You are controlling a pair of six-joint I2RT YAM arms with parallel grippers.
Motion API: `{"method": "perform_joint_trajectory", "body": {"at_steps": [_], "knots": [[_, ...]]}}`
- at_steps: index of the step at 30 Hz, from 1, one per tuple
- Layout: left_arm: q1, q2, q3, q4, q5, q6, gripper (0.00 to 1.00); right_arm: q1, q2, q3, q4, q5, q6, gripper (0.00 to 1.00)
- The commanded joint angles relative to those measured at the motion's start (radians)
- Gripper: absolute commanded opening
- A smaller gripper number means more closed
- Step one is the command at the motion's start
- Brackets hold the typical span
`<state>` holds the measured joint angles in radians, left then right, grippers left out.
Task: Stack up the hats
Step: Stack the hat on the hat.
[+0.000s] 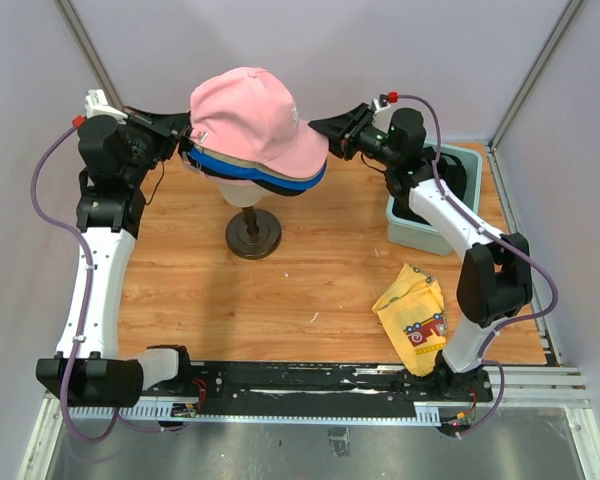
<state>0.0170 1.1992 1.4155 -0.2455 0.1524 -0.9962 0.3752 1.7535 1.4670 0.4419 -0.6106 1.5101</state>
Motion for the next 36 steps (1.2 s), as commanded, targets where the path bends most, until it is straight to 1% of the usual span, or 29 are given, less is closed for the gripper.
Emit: {"method": "perform_joint_trajectory", "body": {"at_steps": [1, 5, 7, 9, 13, 18, 27, 31, 36], "knots": [[0.012, 0.019, -0.039, -0.070, 0.025, 0.004, 0.00, -0.027, -0.014, -0.052, -0.146, -0.067, -0.142, 0.33], [0.013, 0.021, -0.042, -0.066, 0.030, 0.004, 0.01, -0.060, -0.041, -0.074, -0.133, -0.060, -0.136, 0.35], [0.012, 0.021, -0.042, -0.066, 0.032, 0.004, 0.03, -0.075, -0.051, -0.076, -0.131, -0.061, -0.136, 0.36], [0.012, 0.019, -0.044, -0.065, 0.032, 0.004, 0.07, -0.086, -0.062, -0.077, -0.133, -0.061, -0.138, 0.38], [0.013, 0.017, -0.047, -0.059, 0.034, -0.009, 0.19, -0.107, -0.077, -0.077, -0.133, -0.064, -0.142, 0.39], [0.015, 0.010, -0.050, -0.046, 0.044, -0.024, 0.27, -0.119, -0.113, -0.094, -0.117, -0.053, -0.142, 0.40], [0.023, -0.005, -0.056, -0.037, 0.050, -0.033, 0.27, -0.128, -0.238, -0.159, -0.039, -0.024, -0.096, 0.42], [0.024, -0.009, -0.063, -0.033, 0.054, -0.037, 0.26, -0.123, -0.254, -0.153, -0.028, -0.052, -0.085, 0.43], [0.024, -0.007, -0.067, -0.025, 0.068, -0.043, 0.25, -0.093, -0.255, -0.145, -0.055, -0.077, -0.105, 0.44]]}}
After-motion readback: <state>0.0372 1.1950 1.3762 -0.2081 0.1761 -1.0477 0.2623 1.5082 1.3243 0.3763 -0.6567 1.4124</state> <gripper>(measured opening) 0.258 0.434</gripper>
